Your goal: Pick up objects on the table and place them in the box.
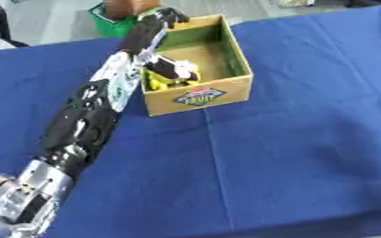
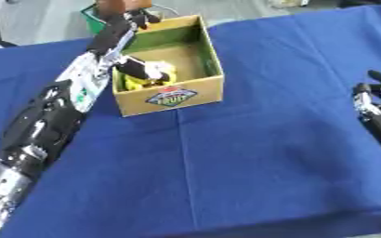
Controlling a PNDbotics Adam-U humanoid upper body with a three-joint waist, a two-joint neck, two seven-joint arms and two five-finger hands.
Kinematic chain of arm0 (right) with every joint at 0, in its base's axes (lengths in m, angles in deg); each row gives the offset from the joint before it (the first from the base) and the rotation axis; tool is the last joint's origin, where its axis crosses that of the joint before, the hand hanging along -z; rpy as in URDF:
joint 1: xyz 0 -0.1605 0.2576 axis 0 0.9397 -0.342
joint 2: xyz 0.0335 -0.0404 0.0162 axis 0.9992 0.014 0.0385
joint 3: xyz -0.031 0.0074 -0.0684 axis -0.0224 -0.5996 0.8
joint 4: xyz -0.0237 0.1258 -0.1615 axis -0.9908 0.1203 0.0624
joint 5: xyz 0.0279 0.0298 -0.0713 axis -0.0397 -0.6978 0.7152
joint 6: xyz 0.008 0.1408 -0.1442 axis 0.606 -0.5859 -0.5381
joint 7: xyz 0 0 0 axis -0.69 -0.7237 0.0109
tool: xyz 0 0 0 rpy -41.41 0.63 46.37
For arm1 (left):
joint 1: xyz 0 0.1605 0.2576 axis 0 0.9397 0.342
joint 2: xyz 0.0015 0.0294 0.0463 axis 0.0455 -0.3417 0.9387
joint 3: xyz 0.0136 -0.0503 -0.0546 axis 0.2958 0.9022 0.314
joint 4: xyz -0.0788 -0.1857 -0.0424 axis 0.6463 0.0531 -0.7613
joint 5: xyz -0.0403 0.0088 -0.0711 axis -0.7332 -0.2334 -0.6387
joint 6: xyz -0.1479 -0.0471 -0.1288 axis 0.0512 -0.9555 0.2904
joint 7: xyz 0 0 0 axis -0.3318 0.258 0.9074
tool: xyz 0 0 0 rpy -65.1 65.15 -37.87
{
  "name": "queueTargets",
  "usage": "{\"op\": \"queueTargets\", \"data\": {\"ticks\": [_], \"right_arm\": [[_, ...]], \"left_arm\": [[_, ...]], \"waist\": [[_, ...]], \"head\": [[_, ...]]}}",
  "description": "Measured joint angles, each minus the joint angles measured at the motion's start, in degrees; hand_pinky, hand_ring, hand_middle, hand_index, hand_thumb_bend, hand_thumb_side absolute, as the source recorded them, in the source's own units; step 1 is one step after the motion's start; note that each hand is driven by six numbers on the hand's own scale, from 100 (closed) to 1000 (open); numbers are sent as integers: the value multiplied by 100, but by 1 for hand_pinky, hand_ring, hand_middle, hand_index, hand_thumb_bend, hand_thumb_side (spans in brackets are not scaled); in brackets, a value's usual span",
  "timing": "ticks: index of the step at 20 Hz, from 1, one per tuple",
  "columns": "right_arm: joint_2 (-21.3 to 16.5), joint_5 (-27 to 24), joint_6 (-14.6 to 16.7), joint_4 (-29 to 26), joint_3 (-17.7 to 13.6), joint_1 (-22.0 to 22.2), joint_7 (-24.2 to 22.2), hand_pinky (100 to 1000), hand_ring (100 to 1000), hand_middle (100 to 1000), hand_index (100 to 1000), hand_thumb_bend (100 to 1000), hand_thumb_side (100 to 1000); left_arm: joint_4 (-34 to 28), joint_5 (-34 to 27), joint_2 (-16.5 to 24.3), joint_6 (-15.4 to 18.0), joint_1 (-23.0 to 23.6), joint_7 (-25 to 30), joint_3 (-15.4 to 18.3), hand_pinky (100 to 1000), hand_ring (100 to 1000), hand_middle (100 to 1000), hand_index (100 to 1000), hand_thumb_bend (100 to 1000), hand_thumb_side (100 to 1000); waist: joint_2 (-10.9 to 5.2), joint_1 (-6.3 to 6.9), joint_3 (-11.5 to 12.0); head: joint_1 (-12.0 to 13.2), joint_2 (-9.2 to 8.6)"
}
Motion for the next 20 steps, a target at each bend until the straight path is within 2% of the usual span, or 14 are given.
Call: {"op": "queueTargets", "data": {"ticks": [4,5,8,10,13,16,20], "right_arm": [[0,-4,-1,0,-27,1,8,748,898,655,910,100,552],[0,-5,0,0,-35,2,11,749,898,654,910,100,552],[-3,-6,-5,-1,-55,3,29,749,898,654,910,100,552],[-10,-6,-9,-1,-76,9,45,749,897,654,910,100,552],[-14,-6,-7,-2,-110,10,72,749,897,654,910,100,551],[-19,-6,-6,-4,-144,8,106,749,897,654,910,100,552],[-30,-6,-16,-10,-177,8,139,749,897,654,910,100,552]], "left_arm": [[-691,-717,176,-46,190,-65,26,669,716,737,804,1000,524],[-918,-969,245,-87,264,-62,53,659,703,721,794,948,529],[-1633,-1857,502,-333,562,18,172,652,694,710,790,924,526],[-2020,-2360,623,-529,690,77,251,615,651,661,761,849,491],[-2741,-3440,784,-786,1338,-129,582,593,623,634,741,807,453],[-3484,-4454,888,-932,2035,-477,887,592,621,629,740,799,440],[-4192,-5039,830,-1083,2874,-913,1250,583,606,609,731,786,424]], "waist": [[25,0,110],[25,0,144],[42,1,251],[49,0,289],[70,-17,549],[98,-36,679],[134,-39,814]], "head": [[-45,-32],[-64,-43],[-143,-48],[-175,-48],[-250,-48],[-289,-48],[-299,-48]]}}
